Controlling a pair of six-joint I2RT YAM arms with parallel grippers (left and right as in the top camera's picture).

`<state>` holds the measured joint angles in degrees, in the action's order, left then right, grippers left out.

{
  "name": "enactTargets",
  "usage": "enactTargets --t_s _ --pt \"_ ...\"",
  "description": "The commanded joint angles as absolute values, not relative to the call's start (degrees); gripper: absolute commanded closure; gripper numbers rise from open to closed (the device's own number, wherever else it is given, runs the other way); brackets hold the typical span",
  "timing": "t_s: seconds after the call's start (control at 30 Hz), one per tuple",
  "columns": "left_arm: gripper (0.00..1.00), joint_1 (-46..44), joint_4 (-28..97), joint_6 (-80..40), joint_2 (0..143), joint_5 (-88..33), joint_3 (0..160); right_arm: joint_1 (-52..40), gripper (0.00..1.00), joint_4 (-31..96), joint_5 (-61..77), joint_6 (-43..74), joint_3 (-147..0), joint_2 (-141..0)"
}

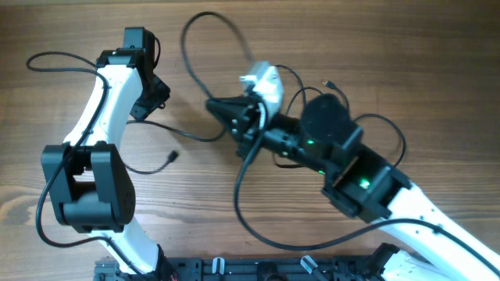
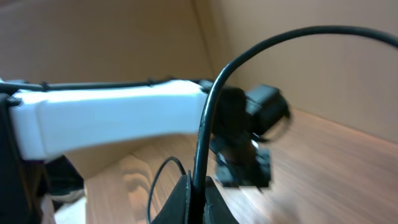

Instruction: Untangle cables

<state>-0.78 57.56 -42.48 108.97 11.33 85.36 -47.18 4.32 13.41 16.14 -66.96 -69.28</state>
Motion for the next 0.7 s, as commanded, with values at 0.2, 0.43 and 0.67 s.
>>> enactTargets --t_s 0.2,0.43,0.67 --pt "0.53 -0.51 57.47 -42.44 109.69 12.47 85.3 -38.87 0.96 20.64 3.2 15.0 -67.29 -64.71" --pt "0.53 -0.51 57.47 -42.44 109.69 12.47 85.3 -28.38 0.96 22.72 2.55 15.22 -67.29 -64.12" --pt "0.53 -0.51 57.47 -42.44 109.69 12.47 85.3 -16.05 0.96 21.3 2.5 16.82 -67.29 -64.07"
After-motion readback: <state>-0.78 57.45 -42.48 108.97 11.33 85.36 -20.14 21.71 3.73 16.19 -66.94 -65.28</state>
